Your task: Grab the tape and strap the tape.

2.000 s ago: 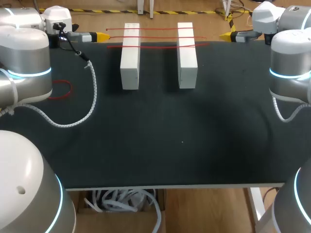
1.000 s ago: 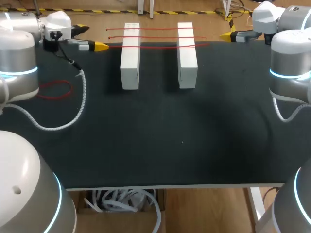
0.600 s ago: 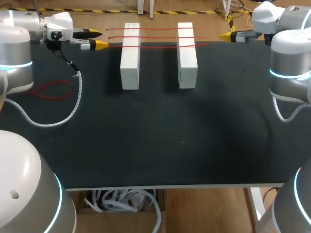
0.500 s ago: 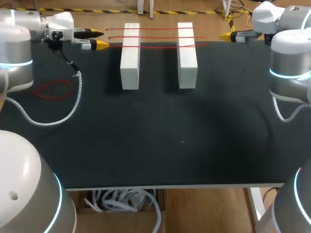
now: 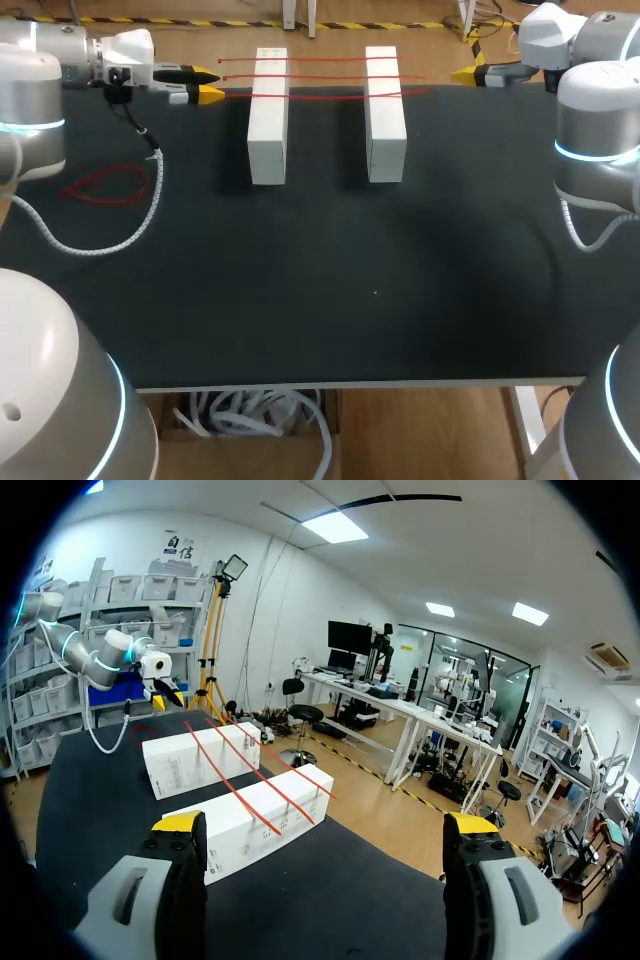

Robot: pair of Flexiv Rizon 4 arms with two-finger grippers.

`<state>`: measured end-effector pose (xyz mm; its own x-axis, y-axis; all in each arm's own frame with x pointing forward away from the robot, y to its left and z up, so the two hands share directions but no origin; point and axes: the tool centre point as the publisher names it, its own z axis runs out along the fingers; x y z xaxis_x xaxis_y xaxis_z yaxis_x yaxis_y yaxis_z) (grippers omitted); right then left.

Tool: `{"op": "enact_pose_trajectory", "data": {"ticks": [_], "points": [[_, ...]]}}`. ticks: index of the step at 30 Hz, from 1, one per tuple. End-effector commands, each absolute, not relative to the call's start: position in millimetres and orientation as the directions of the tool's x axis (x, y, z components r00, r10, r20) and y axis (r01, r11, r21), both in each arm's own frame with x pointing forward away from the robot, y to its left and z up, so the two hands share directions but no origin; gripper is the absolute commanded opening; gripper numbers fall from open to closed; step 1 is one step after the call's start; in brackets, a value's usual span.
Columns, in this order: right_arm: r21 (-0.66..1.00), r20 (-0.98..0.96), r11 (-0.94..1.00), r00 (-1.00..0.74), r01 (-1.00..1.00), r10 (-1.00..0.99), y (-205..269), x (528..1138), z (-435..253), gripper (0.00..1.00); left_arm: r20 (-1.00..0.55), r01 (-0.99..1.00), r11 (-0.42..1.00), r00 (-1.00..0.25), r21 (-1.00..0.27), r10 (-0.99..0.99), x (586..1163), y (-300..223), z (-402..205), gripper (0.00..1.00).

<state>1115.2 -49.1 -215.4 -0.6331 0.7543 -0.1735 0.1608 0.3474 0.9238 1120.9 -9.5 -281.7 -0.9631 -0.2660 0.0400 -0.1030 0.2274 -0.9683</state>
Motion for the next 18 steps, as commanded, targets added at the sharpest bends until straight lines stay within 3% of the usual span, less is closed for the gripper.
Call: {"op": "enact_pose_trajectory", "data": {"ticks": [1, 18], "points": [[0.924, -0.173, 0.347, -0.633, 0.161, 0.754, -49.3, 1114.8, -215.3, 1.0, 0.057, -0.096, 0.223, -0.983, -0.97, -0.174, 1131.7, -5.2, -289.9, 0.31], [0.924, -0.173, 0.347, -0.633, 0.161, 0.754, -49.3, 1114.8, -215.3, 1.0, 0.05, -0.068, 0.218, -0.995, -0.974, -0.084, 1150.4, 2.7, -310.6, 0.27]]}}
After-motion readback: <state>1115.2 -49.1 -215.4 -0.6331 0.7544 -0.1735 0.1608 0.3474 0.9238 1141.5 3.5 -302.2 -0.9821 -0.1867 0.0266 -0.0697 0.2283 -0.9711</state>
